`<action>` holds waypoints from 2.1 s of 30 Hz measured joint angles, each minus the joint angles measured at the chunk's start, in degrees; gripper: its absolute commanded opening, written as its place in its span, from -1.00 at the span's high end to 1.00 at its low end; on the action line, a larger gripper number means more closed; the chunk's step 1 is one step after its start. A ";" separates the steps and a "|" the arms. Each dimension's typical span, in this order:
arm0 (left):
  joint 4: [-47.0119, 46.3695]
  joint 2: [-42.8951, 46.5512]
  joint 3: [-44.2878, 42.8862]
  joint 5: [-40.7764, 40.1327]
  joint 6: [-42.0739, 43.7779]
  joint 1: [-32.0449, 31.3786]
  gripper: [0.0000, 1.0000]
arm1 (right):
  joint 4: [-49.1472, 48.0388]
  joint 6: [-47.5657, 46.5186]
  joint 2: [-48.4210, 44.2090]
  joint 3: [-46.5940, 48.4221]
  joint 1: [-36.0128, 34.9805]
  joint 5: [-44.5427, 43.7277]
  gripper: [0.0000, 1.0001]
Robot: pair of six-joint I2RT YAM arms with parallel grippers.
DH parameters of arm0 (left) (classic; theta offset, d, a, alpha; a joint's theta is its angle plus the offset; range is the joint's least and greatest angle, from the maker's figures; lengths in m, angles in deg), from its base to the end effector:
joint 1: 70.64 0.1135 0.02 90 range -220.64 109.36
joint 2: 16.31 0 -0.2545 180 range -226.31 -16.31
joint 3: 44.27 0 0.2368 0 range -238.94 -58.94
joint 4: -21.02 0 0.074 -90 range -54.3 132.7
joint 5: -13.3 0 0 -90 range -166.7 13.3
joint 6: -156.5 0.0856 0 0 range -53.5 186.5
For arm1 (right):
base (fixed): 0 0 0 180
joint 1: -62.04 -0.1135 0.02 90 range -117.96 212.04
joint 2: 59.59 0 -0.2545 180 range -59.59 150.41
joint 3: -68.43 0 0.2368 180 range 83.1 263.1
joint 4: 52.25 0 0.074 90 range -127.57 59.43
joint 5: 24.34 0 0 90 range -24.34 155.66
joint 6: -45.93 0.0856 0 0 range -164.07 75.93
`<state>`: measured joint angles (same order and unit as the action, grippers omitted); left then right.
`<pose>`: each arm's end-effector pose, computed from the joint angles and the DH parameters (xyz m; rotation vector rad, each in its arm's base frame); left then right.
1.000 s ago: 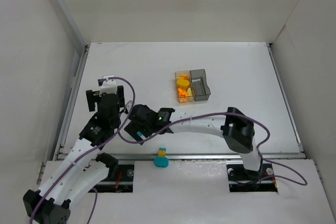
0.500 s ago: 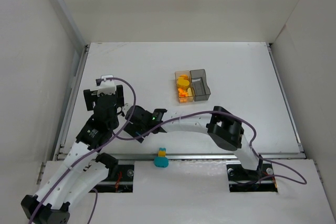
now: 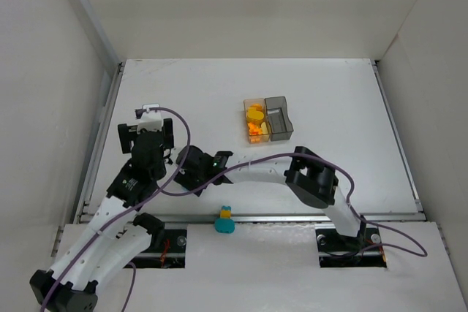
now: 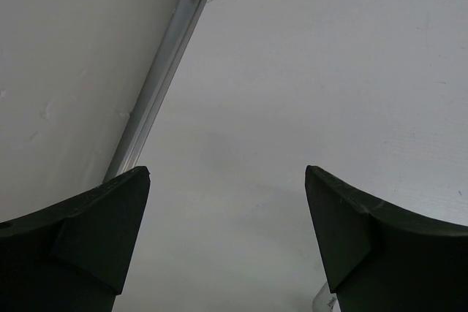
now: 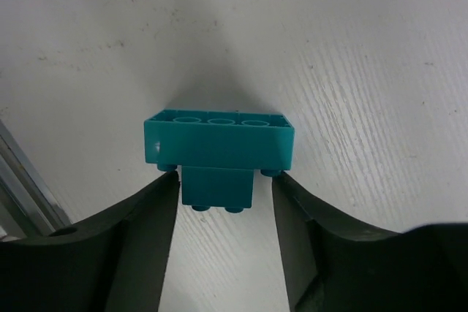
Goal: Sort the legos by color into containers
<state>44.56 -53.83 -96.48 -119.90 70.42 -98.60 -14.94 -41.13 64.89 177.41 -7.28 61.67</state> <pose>0.1882 -0.0336 0.3076 -0.0824 1.6923 0.3352 0.1781 0.4550 0.1330 -1.3676 2.1451 0.4330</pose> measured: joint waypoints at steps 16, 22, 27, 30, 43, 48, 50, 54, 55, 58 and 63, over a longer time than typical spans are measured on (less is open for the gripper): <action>-0.44 1.49 0.02 6.45 4.20 0.09 -0.99 | -2.01 0.98 -1.05 -1.84 3.87 5.88 1.00; -5.62 9.46 0.00 26.47 18.99 0.35 -0.99 | 0.92 -0.44 -9.25 -4.55 18.56 16.44 1.00; -2.78 7.98 -3.52 51.23 34.75 0.33 -0.86 | 3.98 -2.29 -18.82 -4.50 26.03 26.32 1.00; 2.25 1.29 -7.69 64.13 46.71 0.33 -0.86 | 5.70 -4.33 -24.09 -4.55 26.47 32.96 1.00; 12.87 -11.67 -11.43 81.31 81.79 -1.16 -0.59 | 7.34 -5.70 -32.37 -8.39 23.78 45.62 1.00; 13.66 -9.11 -11.41 82.27 89.37 -2.32 -0.32 | 7.37 -4.74 -32.13 -8.90 22.71 45.40 1.00; 14.10 -7.37 -10.75 82.16 91.56 -2.71 -0.26 | 6.91 -3.91 -32.17 -8.90 22.49 45.70 1.00; 16.90 -6.45 -10.25 81.74 94.05 -3.52 0.18 | 6.60 -2.89 -32.20 -8.90 21.90 45.75 1.00; 17.53 -6.45 -10.16 81.64 94.40 -3.82 0.23 | 6.56 -2.64 -32.20 -8.92 21.86 45.70 1.00; 18.71 -6.45 -10.12 81.18 95.47 -4.31 0.41 | 6.38 -1.75 -32.20 -9.07 21.84 45.59 1.00; 19.71 -6.23 -9.70 80.56 96.74 -4.76 1.00 | 5.84 -0.83 -32.22 -9.94 21.44 45.31 1.00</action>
<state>64.28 -60.06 -106.19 -39.33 167.16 -103.37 -9.10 -41.97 32.68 167.46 14.16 106.98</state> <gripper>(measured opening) 0.341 0.427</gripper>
